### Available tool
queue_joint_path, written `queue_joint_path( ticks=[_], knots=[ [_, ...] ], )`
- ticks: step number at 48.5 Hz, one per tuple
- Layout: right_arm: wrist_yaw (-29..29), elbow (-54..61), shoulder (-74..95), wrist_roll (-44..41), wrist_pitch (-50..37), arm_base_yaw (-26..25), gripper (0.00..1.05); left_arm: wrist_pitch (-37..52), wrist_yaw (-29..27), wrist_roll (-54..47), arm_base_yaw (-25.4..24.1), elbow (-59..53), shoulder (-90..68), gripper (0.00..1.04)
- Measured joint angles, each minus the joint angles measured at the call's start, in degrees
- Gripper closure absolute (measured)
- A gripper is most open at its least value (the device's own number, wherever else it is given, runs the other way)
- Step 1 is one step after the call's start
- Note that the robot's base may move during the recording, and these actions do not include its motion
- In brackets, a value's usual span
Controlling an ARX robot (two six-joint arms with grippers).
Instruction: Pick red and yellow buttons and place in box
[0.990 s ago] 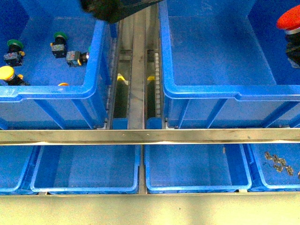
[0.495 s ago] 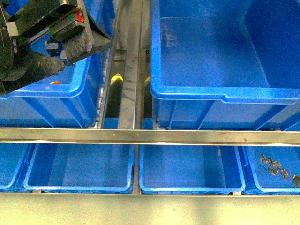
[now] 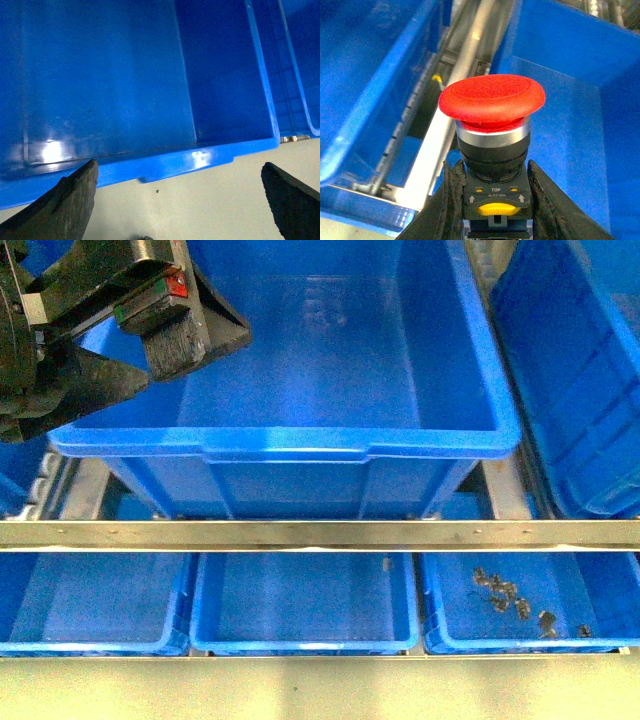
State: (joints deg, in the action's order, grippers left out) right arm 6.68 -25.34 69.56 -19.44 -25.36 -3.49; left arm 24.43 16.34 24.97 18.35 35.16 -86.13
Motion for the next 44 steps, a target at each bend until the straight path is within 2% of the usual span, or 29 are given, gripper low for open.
queue_joint_path(
  ticks=[13,25,44],
  knots=[
    [1.33,0.02,0.00,0.59,-0.87,0.11,0.78,0.00,0.17,-0.28,-0.35,-0.70,-0.07,0.08],
    [-0.02,0.02,0.24,0.59,-1.31,0.42,0.78,0.70,1.27,-0.90,0.22,-0.59,-0.26,0.08],
    [-0.17,0.02,0.70,0.61,-1.42,2.84,0.78,-1.27,-1.40,-3.19,-0.94,-0.55,-0.13,0.08]
  ],
)
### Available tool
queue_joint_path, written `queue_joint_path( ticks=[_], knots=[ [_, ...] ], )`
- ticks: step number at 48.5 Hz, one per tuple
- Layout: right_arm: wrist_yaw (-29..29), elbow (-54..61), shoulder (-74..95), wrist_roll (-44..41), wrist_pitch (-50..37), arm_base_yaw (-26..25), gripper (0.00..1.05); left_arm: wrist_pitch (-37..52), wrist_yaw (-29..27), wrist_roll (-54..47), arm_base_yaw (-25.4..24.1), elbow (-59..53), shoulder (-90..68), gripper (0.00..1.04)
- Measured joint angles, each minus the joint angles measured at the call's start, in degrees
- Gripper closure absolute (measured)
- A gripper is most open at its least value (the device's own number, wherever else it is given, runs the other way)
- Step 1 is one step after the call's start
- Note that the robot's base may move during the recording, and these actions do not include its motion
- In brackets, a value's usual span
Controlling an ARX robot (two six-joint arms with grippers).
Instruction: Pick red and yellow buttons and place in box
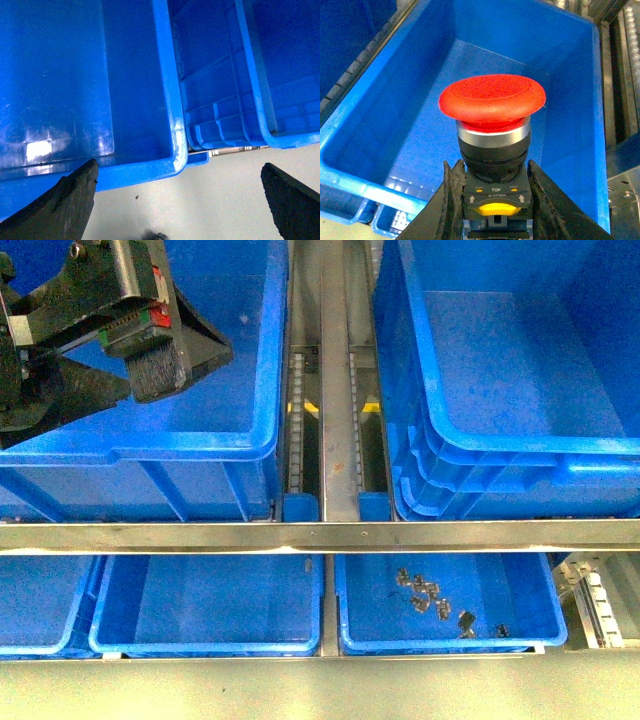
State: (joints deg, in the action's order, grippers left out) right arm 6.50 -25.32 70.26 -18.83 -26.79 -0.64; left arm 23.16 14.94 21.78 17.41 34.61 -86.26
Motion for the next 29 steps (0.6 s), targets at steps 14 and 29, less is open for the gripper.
queue_joint_path(
  ticks=[14,29],
  knots=[
    [-0.13,0.00,0.00,0.00,0.00,0.44,0.78,37.13,-29.94,-15.82,0.81,-12.52,-3.15,0.36],
    [-0.28,0.00,0.20,0.00,0.00,0.85,0.78,39.52,-25.20,-20.81,-6.84,-25.35,13.49,1.00]
  ],
)
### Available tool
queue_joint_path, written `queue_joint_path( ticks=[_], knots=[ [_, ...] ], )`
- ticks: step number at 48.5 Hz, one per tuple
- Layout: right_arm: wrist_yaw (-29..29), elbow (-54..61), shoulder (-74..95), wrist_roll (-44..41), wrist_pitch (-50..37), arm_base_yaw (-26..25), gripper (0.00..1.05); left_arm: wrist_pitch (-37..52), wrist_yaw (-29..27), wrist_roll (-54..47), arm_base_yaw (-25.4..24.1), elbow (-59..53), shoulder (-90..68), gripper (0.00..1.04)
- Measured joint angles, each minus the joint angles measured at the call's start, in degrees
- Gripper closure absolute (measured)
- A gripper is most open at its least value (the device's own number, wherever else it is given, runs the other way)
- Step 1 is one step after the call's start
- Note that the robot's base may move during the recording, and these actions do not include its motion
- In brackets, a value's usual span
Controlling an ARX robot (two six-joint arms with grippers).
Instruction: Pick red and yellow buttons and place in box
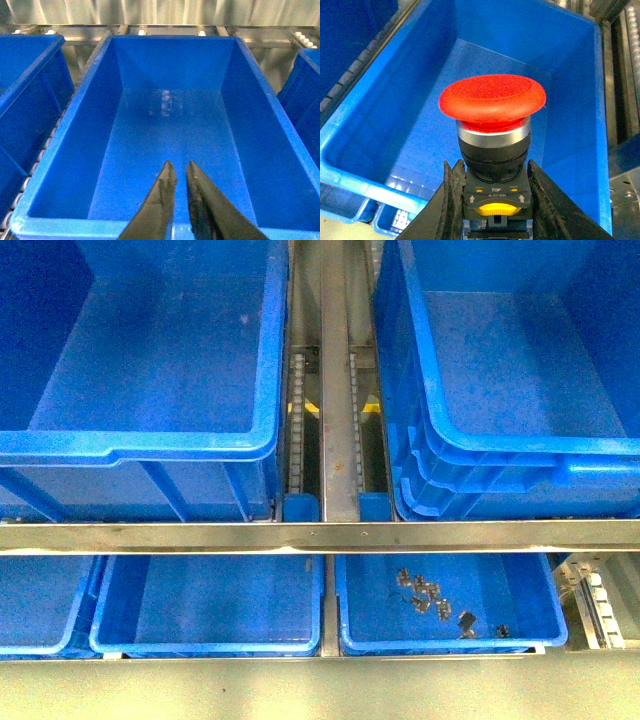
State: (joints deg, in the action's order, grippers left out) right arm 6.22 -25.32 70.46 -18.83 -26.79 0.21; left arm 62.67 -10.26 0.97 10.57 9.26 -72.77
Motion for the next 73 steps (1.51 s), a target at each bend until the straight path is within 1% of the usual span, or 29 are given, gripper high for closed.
queue_joint_path(
  ticks=[1,13,24,26,32,38,46,59,73],
  knots=[
    [-0.07,0.00,0.00,0.02,0.00,0.00,0.78,-0.48,0.35,0.07,-0.35,-0.46,1.01,1.03],
    [-0.26,0.00,0.02,0.02,0.17,0.28,0.78,-7.37,3.45,-0.33,-3.65,-4.72,12.11,1.02],
    [-0.74,0.00,0.11,0.11,0.17,0.68,0.78,-13.66,5.79,-0.35,-5.57,-6.62,20.39,1.02],
    [-0.90,0.00,0.11,0.20,0.24,0.81,0.78,-15.34,8.87,-0.37,-7.50,-6.97,22.38,1.02],
    [-1.14,0.00,0.13,0.24,0.37,1.25,0.78,-20.00,9.81,-0.37,-10.27,-7.74,28.11,1.02],
    [-1.31,-0.02,0.68,0.26,0.61,1.95,0.78,-25.33,10.27,-0.39,-10.32,-8.04,34.23,1.02],
    [-2.03,-0.50,1.53,0.52,0.63,2.51,0.78,-30.34,10.27,-0.39,-10.32,-8.09,39.69,1.02],
    [-3.45,-1.95,4.11,1.57,0.04,4.83,0.78,-40.74,10.27,-0.39,-10.34,-8.11,50.82,1.02],
    [-3.72,-6.01,9.14,1.62,-1.53,5.16,0.78,-47.91,10.25,-0.39,-10.34,-8.11,58.10,1.02]
  ],
)
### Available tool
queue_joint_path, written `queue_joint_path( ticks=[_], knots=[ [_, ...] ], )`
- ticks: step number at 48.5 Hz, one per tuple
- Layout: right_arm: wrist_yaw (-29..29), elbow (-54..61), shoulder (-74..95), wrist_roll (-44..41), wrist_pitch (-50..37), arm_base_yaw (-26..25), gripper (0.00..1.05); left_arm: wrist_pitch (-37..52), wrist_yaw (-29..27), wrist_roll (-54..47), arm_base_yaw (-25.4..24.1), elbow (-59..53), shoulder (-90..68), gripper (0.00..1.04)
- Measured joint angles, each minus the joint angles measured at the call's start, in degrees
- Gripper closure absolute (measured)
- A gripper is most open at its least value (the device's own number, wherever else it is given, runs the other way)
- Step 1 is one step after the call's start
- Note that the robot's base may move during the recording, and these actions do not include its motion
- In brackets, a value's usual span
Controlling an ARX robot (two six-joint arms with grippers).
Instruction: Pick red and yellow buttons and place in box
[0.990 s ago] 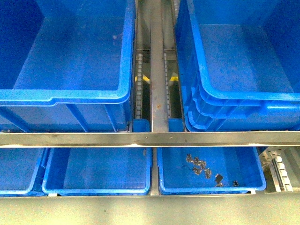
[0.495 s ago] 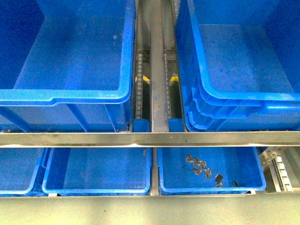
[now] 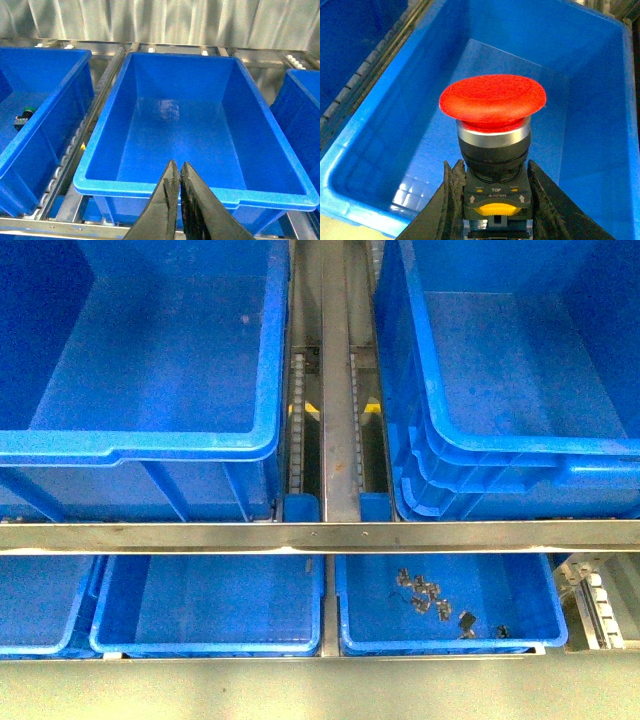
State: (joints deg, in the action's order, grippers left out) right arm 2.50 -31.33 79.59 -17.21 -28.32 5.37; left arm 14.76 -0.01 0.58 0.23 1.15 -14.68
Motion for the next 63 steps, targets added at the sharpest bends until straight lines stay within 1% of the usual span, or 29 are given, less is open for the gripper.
queue_joint_path(
  ticks=[7,15,17,19,22,27,33,37,43,48,58,62,63],
  knots=[
    [0.09,-2.34,3.04,0.09,-0.74,0.00,0.78,-2.25,0.00,0.00,0.00,0.00,2.27,1.02],
    [0.76,-9.40,11.39,0.35,-1.70,-0.31,0.78,-4.57,0.00,0.00,0.00,0.00,4.61,1.02],
    [0.92,-11.06,13.18,0.68,-1.68,-0.46,0.79,-6.56,0.02,0.00,0.00,0.00,6.45,1.02],
    [1.03,-13.49,15.63,0.94,-1.57,-0.55,0.79,-11.30,0.02,0.00,0.00,0.00,9.57,1.02],
    [1.18,-16.04,18.21,1.01,-1.36,-0.68,0.79,-14.25,0.02,0.00,0.00,0.00,12.39,1.02],
    [1.29,-23.21,24.90,1.51,0.63,-1.27,0.79,-14.73,0.09,-0.02,-0.02,0.00,13.62,1.02],
    [-0.44,-35.98,35.71,3.45,5.57,-2.51,0.79,-14.80,0.04,0.02,-0.04,0.00,13.84,1.02],
    [-1.14,-42.16,40.74,4.66,8.83,-3.28,0.79,-14.80,0.02,-0.02,-0.04,0.00,13.84,0.89],
    [-2.32,-50.69,47.34,5.11,13.11,-4.02,0.79,-14.80,0.02,-0.02,-0.04,0.00,13.84,0.73],
    [-3.67,-57.35,52.22,6.34,16.66,-4.37,0.79,-14.80,0.02,-0.02,-0.04,0.00,13.84,0.56],
    [-6.16,-69.90,60.54,8.79,23.52,-4.52,0.79,-14.80,0.02,-0.02,-0.04,0.00,13.84,0.30],
    [-6.64,-76.46,64.41,9.75,26.91,-4.39,0.79,-14.80,0.02,-0.02,-0.04,0.00,13.84,0.14],
    [-6.69,-77.13,64.81,9.73,27.23,-4.35,0.79,-14.80,0.02,-0.02,-0.04,0.00,13.84,0.12]
  ],
)
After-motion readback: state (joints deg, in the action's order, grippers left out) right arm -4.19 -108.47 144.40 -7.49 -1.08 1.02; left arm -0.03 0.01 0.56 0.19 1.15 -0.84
